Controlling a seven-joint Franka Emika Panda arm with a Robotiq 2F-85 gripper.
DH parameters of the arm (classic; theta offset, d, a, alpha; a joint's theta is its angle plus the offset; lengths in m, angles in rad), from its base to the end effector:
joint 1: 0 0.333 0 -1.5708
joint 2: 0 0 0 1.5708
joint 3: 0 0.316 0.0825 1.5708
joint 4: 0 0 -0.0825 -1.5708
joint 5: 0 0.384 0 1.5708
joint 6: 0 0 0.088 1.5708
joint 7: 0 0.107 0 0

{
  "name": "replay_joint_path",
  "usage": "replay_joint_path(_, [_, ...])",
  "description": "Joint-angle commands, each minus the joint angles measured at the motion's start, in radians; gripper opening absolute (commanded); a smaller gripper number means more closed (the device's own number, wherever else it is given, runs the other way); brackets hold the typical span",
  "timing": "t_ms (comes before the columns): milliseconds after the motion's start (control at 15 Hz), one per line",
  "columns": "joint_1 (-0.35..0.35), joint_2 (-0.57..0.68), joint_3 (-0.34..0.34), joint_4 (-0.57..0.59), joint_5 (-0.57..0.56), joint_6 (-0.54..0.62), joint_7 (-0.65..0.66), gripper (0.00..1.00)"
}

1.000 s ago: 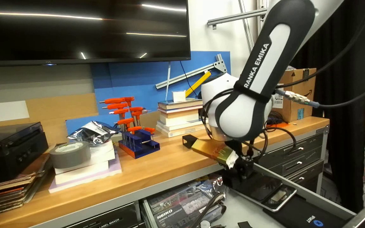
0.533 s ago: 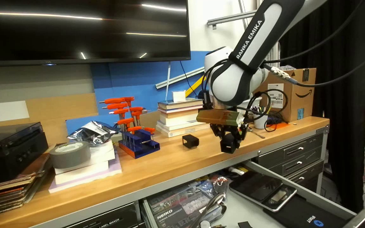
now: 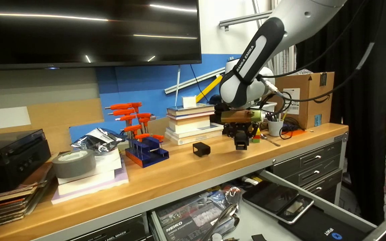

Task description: Open the middle drawer then remove three black pieces from the drawer

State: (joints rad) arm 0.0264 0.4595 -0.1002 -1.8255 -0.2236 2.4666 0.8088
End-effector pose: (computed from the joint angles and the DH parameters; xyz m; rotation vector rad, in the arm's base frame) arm 0.6628 -0.0431 0.3024 2.8149 -1.0369 0.3612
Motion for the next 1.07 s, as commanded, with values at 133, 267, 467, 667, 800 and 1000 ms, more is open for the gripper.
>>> replay_joint_path(133, [-0.053, 0.244, 0.004, 0.356, 0.134, -0.108, -0.281, 0.25])
replay_joint_path(267, [-0.057, 0.300, -0.007, 0.443, 0.155, -0.149, -0.328, 0.25])
replay_joint_path(467, [-0.061, 0.358, -0.018, 0.549, 0.172, -0.203, -0.370, 0.25])
replay_joint_path(667, [-0.065, 0.392, -0.020, 0.617, 0.178, -0.248, -0.381, 0.75])
replay_joint_path(800, [-0.065, 0.401, -0.020, 0.638, 0.180, -0.273, -0.387, 0.83])
replay_joint_path(1000, [-0.060, 0.384, -0.013, 0.630, 0.180, -0.307, -0.406, 1.00])
